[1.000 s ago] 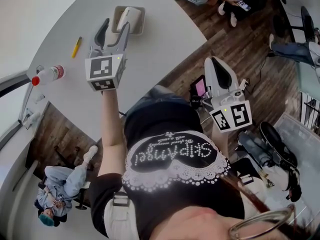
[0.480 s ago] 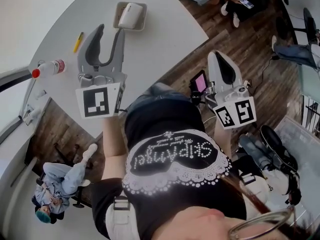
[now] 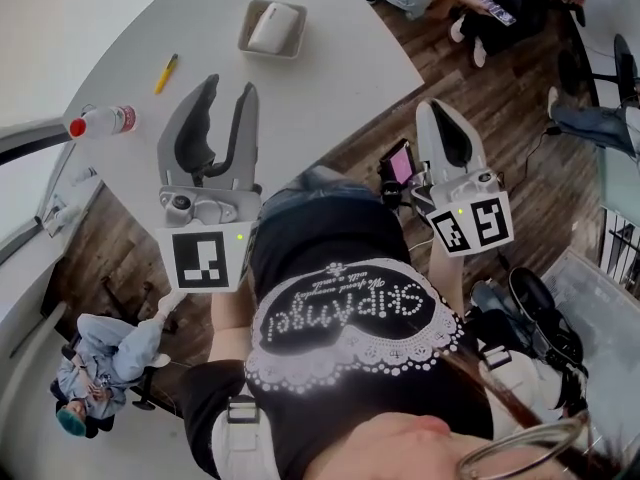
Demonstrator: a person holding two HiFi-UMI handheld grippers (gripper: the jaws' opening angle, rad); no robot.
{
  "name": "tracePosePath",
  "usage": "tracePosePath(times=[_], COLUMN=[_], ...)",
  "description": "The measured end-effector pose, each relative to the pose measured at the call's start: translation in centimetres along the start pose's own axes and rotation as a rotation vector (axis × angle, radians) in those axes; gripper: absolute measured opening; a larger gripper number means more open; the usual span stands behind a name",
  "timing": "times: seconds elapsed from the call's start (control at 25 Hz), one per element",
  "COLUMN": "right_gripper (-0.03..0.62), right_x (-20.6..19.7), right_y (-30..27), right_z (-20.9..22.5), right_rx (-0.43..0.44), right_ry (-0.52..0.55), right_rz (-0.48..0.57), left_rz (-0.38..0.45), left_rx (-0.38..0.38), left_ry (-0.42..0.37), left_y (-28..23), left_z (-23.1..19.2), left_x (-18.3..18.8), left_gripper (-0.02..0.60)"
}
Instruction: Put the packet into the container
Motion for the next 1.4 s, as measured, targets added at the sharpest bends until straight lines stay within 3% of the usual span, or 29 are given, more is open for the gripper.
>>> tracePosePath(times=[0.72,0.88,1.4], right_gripper=[0.002,0.002,0.002], right_x=[-0.1,-0.3,-0.6], right_y=[0.0,0.1,0.4], right_z=[0.2,0.1,0.0], right_rx=[0.006,0.002,0.001], right_ry=[-0.002,-0.002,-0.004], right_rz=[-0.003,-0.011,-0.021], left_rz=[-0.085,-0.088,-0.101], left_rx=[0.082,0.102,0.111], left_ry=[0.088,0.111,0.132], left_y=[4.3,4.4,4.4], left_z=[1.7,1.4,1.3], left_x=[-3.2,-3.4,-4.0], left_gripper=[0.085,0.049,0.005])
Point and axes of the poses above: the fingertips, and each gripper's own axes: y backward along the fingers, z to its right, x out of its top, the point moved 4 cm from there along y, backward along the fingers, and after that the axes turned 5 degrees about -x, right-handed, at the moved point
